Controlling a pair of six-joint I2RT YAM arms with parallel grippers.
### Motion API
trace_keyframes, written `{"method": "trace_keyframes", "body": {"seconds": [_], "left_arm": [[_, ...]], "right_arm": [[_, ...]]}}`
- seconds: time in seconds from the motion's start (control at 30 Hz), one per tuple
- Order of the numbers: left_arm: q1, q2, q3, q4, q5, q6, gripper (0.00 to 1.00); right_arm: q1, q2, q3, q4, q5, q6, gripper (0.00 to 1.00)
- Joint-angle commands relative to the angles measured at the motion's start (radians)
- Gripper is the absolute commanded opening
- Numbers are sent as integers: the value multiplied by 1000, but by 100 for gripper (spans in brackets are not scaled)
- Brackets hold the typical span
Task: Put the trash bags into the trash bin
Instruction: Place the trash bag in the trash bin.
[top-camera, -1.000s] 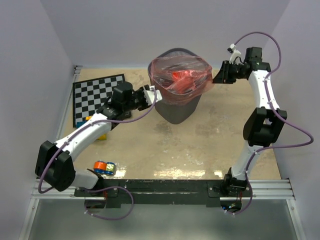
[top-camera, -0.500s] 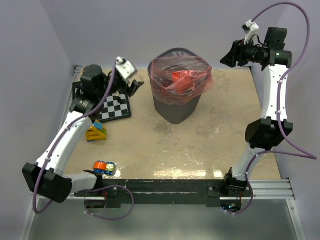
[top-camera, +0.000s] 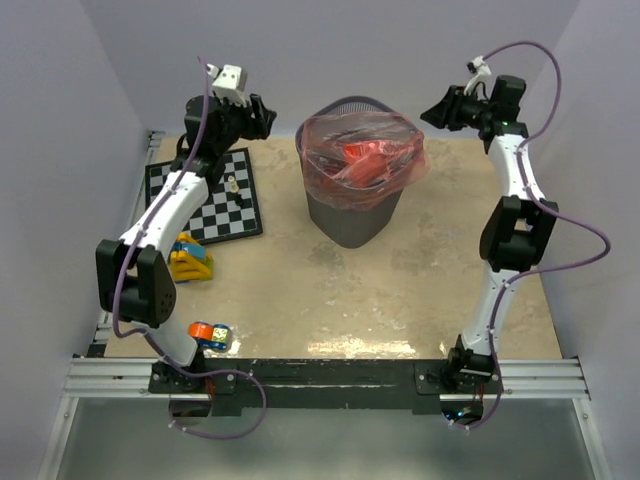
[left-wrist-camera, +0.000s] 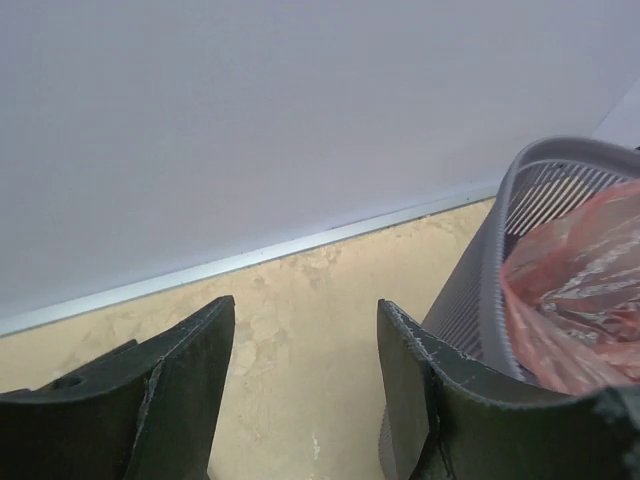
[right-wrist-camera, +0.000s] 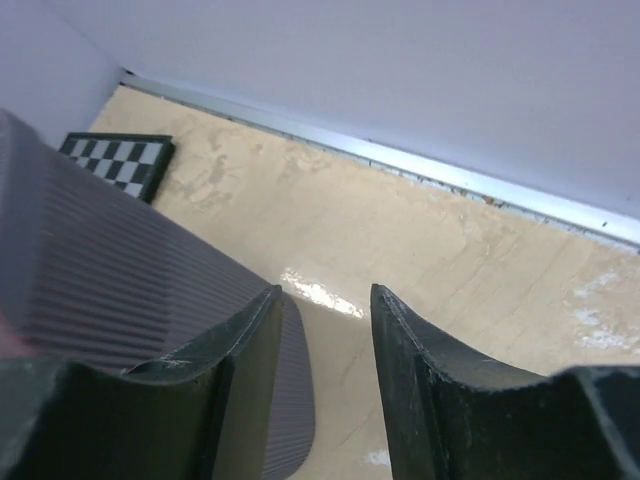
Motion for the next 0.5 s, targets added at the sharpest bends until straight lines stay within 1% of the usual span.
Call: {"method": "trace_keyframes", "body": {"seconds": [0.0, 0.17, 0.47], "left_arm": [[-23, 71, 5, 79, 21, -39, 62], [-50, 96, -66, 165, 107, -53, 62], [-70, 52, -165, 254, 258, -94, 61]], "right_arm": [[71, 26, 4, 74, 17, -4, 45], [103, -19, -144, 73, -23, 5, 43], [108, -249, -461, 61, -57, 54, 43]]}}
